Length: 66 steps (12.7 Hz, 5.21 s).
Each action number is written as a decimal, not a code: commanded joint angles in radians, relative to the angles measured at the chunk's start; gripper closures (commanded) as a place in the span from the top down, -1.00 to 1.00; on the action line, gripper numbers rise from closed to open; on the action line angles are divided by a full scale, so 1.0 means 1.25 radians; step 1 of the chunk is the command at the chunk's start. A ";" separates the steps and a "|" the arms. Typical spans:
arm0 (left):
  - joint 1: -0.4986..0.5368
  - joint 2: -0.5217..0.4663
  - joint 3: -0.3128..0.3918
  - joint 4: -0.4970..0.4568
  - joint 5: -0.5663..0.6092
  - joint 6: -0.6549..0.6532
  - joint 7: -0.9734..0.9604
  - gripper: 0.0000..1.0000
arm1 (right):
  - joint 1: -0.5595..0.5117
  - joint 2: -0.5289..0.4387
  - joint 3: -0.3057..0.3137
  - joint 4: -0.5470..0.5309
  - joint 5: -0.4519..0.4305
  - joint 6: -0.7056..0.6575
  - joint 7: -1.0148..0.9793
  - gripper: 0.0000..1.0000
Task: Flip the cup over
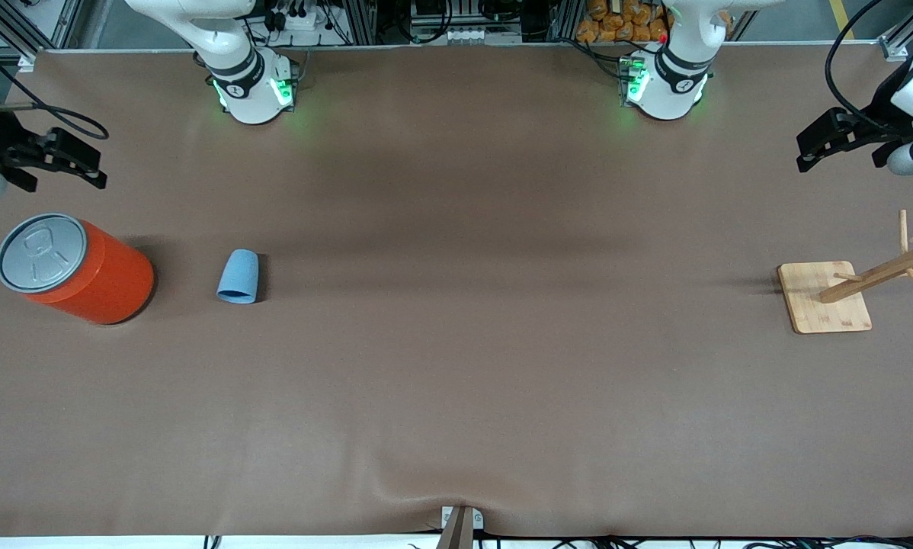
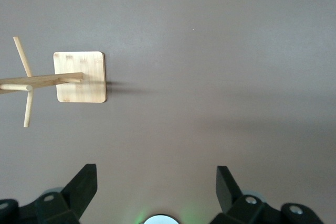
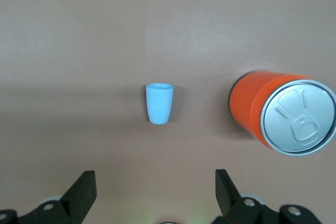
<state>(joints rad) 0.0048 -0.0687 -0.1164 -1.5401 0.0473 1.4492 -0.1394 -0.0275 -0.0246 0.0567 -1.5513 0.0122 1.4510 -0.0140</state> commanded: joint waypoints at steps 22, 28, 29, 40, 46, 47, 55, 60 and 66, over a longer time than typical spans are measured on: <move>0.015 0.032 -0.006 0.006 0.005 -0.008 0.010 1.00 | 0.027 0.256 0.001 -0.553 -0.011 0.779 -0.049 1.00; 0.022 0.039 -0.006 0.011 0.012 -0.008 0.013 1.00 | 0.001 0.302 0.001 -0.545 -0.010 0.820 -0.049 0.35; 0.022 0.039 -0.006 0.012 0.016 -0.008 0.013 1.00 | 0.002 0.303 0.002 -0.544 -0.006 0.820 -0.048 -0.11; 0.018 0.041 -0.008 0.011 0.016 -0.008 0.013 1.00 | 0.249 0.318 0.023 -0.221 0.017 0.465 -0.106 -1.00; 0.019 0.046 -0.008 0.012 0.016 -0.008 0.013 1.00 | 0.503 0.440 0.041 0.001 -0.002 0.475 -0.372 -1.00; 0.021 0.046 -0.008 0.012 0.016 -0.007 0.012 1.00 | 0.544 0.466 0.039 0.030 -0.027 0.479 -0.373 -1.00; 0.023 0.045 -0.005 0.012 0.016 -0.008 0.013 1.00 | 0.719 0.639 0.034 0.165 -0.231 0.521 -0.479 -1.00; 0.031 0.045 -0.005 0.009 0.015 -0.008 0.015 1.00 | 0.736 0.681 0.033 0.164 -0.231 0.603 -0.431 -1.00; 0.034 0.045 -0.006 0.009 0.016 -0.008 0.016 1.00 | 0.751 0.706 0.033 0.161 -0.239 0.609 -0.363 -1.00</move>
<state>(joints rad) 0.0397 -0.0186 -0.1159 -1.5437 0.0483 1.4468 -0.1393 0.8967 0.8262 0.1049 -1.3784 -0.2547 2.2071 -0.5195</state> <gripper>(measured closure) 0.000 0.176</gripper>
